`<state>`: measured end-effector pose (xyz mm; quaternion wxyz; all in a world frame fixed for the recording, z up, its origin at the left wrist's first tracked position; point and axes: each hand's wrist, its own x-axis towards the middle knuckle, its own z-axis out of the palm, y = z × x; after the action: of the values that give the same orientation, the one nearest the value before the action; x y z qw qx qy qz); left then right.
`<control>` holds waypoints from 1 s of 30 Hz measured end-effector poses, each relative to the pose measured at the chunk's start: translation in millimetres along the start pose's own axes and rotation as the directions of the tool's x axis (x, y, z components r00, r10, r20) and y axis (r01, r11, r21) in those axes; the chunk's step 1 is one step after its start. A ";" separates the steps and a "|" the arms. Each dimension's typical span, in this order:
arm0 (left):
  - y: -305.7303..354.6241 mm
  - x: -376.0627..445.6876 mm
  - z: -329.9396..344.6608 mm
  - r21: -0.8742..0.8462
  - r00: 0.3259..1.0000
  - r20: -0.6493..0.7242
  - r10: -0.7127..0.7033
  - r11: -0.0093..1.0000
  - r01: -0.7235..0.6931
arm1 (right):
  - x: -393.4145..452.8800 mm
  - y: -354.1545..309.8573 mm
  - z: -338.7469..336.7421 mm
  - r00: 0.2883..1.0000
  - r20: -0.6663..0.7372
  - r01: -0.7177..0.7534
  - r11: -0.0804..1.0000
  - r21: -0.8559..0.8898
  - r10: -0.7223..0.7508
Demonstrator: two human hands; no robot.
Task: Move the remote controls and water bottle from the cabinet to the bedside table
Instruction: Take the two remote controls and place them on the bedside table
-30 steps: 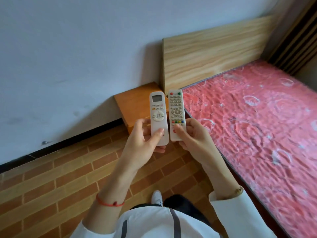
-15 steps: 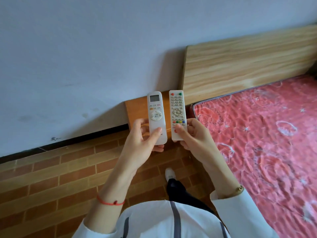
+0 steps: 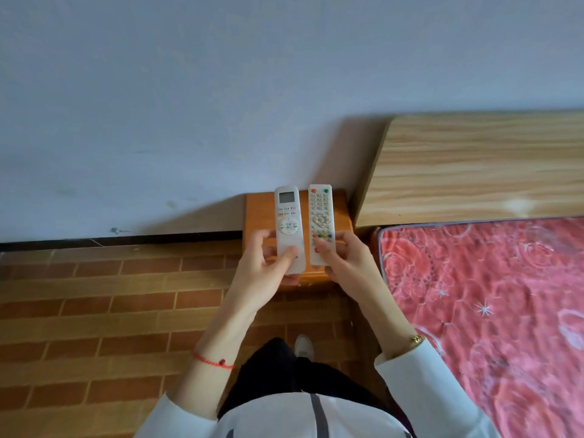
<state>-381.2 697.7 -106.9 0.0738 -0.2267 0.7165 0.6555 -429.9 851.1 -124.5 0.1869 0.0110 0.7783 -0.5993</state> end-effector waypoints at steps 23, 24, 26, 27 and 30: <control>-189.8 339.6 3.6 -0.055 0.946 -0.156 -0.283 0.959 0.278 | 318.4 182.6 103.4 0.940 0.017 -0.332 0.928 -0.168 0.340; -205.0 349.6 4.2 -0.060 0.941 -0.160 -0.297 0.955 0.291 | 327.2 197.2 108.6 0.936 0.008 -0.344 0.922 -0.176 0.351; -235.7 367.7 5.8 -0.071 0.929 -0.173 -0.327 0.945 0.319 | 343.5 226.8 118.2 0.931 -0.009 -0.360 0.910 -0.204 0.366; -248.9 374.7 6.1 -0.072 0.925 -0.179 -0.336 0.942 0.328 | 350.0 239.7 122.1 0.929 -0.016 -0.363 0.906 -0.216 0.369; -280.5 389.1 6.6 -0.052 0.915 -0.201 -0.348 0.937 0.345 | 364.3 271.8 132.0 0.922 -0.021 -0.378 0.891 -0.251 0.386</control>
<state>-609.1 604.8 -518.6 0.1119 -0.4177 0.6637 0.6104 -666.5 728.5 -515.7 0.3124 0.1311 0.8275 -0.4478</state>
